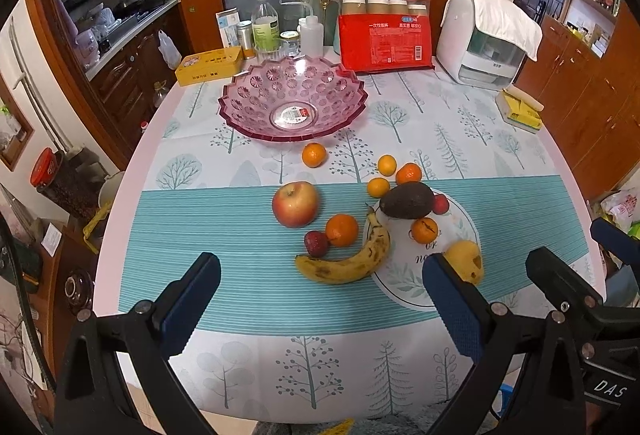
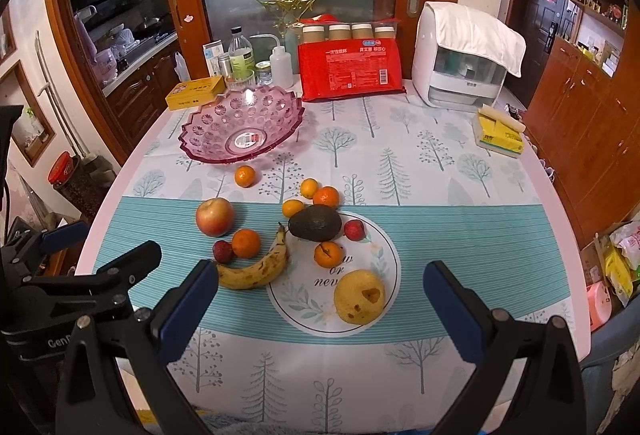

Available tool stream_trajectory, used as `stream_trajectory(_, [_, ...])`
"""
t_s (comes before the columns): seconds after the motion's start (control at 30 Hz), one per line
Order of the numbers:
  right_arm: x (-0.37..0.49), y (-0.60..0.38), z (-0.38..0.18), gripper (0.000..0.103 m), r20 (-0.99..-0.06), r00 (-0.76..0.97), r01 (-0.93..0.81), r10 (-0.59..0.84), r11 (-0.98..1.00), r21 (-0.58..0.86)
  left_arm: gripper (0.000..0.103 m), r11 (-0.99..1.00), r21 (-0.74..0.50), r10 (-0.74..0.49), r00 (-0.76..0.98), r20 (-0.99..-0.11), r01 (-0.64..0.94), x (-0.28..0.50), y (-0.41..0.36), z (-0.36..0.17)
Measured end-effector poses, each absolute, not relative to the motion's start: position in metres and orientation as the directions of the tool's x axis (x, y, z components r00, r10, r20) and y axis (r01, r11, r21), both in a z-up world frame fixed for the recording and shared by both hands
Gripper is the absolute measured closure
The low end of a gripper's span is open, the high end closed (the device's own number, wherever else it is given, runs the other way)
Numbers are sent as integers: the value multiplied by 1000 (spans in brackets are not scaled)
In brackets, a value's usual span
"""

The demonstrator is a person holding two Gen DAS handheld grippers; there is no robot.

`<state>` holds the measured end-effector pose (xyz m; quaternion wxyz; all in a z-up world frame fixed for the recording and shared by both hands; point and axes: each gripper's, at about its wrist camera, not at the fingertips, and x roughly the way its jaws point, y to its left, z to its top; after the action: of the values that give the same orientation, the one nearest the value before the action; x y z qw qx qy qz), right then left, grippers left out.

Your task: Organize fruits

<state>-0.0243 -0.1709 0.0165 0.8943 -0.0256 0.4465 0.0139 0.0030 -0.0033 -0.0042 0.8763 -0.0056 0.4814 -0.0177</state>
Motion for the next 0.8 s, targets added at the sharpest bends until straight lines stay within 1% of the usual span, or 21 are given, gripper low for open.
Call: stream_trajectory(0.8, [-25, -172, 16, 0, -800, 600, -48, 0, 998, -36, 2, 999, -42, -49, 536, -843, 25, 1, -4, -1])
